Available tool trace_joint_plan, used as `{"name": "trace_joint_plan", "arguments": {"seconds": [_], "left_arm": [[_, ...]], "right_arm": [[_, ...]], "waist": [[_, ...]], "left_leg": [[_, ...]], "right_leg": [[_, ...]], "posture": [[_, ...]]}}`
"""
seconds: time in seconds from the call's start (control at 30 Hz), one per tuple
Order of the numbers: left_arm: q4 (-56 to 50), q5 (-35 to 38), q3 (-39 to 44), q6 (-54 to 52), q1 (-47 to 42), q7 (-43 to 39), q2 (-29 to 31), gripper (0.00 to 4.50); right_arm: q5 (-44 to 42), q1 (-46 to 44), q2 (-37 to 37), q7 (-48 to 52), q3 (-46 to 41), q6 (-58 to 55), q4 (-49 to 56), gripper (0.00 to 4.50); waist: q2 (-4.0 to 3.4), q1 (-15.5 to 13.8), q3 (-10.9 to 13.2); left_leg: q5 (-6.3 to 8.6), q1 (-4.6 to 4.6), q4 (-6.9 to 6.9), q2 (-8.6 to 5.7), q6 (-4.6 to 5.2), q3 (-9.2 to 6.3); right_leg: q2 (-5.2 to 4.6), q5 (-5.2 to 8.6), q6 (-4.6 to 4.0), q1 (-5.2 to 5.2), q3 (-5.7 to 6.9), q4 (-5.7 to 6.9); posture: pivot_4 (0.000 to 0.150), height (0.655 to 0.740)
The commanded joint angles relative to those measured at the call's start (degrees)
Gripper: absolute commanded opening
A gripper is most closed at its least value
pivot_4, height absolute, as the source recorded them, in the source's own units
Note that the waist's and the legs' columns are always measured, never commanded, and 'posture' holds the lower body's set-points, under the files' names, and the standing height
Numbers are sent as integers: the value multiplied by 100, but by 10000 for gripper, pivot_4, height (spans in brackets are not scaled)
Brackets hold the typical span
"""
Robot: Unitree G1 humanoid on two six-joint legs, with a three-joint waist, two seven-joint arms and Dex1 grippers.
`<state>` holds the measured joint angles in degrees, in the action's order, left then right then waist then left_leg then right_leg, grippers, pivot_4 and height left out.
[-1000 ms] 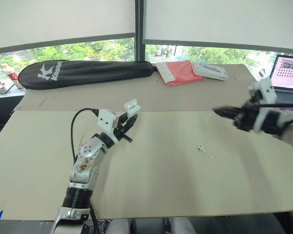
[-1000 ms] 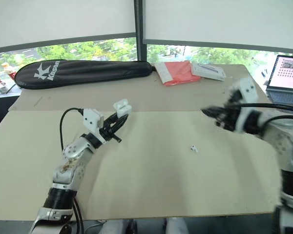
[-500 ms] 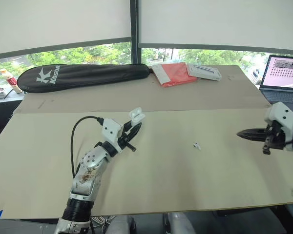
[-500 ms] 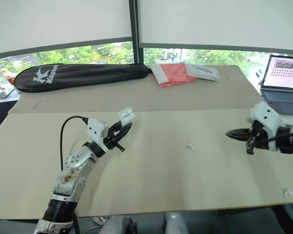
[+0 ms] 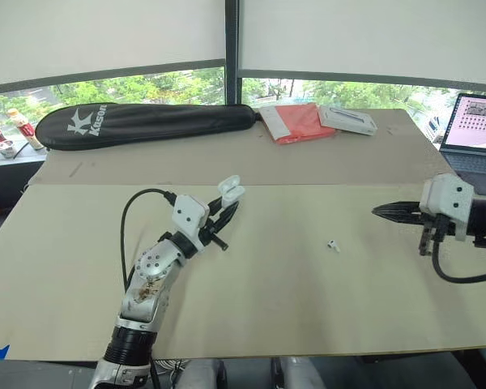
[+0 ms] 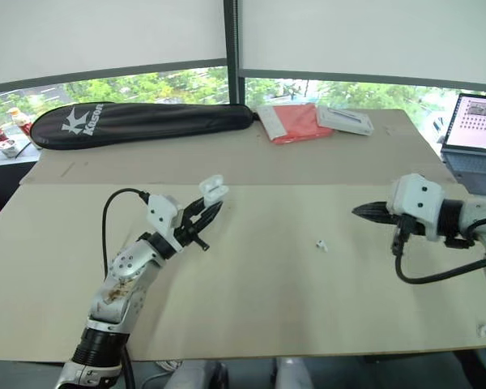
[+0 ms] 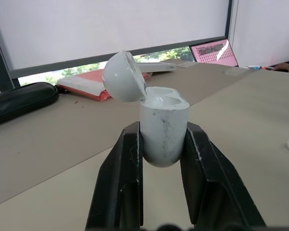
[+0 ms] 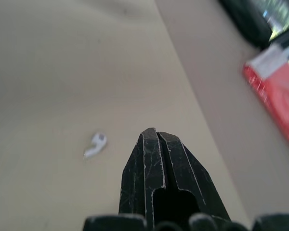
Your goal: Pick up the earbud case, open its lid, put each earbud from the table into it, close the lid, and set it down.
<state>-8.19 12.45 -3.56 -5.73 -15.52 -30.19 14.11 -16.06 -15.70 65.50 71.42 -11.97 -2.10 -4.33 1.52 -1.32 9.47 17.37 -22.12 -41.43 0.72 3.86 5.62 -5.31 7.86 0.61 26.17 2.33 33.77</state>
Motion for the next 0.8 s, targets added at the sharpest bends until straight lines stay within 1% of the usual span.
{"name": "trace_joint_plan", "arguments": {"seconds": [0.03,0.2,0.27,0.3,0.33,0.4,0.57,0.7,0.8], "left_arm": [[-453,61,-100,-23,173,-7,-24,5602],[-869,35,-340,-231,421,88,-134,5602],[-964,24,-428,-308,479,128,-186,5602],[-1012,32,-455,-347,514,143,-201,5602],[-1099,40,-487,-401,566,166,-215,5602],[-1313,73,-524,-539,708,225,-227,5602],[-1798,114,-567,-865,1100,356,-195,5602],[-2062,147,-596,-1061,1310,413,-157,5602],[-2126,174,-583,-1137,1329,435,-129,5602]], "right_arm": [[-31,425,649,699,-564,96,-544,6251],[272,1063,1201,1288,-822,983,-1464,22905],[364,1362,1366,1456,-888,891,-1729,29487],[459,1540,1442,1374,-934,564,-1811,33361],[552,1747,1517,1226,-1018,-59,-1863,36864],[534,2080,1442,680,-1395,-1629,-1778,36864],[535,2777,1101,-141,-2450,-4336,-1272,36864],[492,2869,762,-801,-3044,-5930,-954,36864],[393,2749,523,-1166,-3235,-6698,-705,36864]], "waist": [[-1,-6,0],[0,27,0],[-1,47,0],[-1,51,0],[-1,54,-1],[-1,57,-1],[-17,57,-10],[-29,59,-17],[-28,63,-17]], "left_leg": [[0,2,4,-1,1,0],[1,6,11,2,0,5],[0,10,8,2,-1,7],[-1,10,7,1,-2,7],[-1,13,5,2,-2,11],[-2,17,1,2,-3,15],[-3,17,0,6,-7,15],[-4,16,-1,5,-8,15],[-4,14,-4,5,-8,13]], "right_leg": [[0,0,0,-1,-1,-2],[3,7,-9,-2,-2,-8],[4,20,-15,-4,-5,-7],[3,34,1,-5,-8,-3],[2,39,6,-5,-11,2],[1,43,9,-4,-16,16],[2,45,10,-1,-21,23],[3,47,13,0,-22,24],[6,47,14,-1,-22,24]], "posture": [[1500,7400],[1500,7400],[1500,7400],[1500,7400],[1500,7400],[1500,7400],[1500,7400],[1500,7400],[1500,7400]]}}
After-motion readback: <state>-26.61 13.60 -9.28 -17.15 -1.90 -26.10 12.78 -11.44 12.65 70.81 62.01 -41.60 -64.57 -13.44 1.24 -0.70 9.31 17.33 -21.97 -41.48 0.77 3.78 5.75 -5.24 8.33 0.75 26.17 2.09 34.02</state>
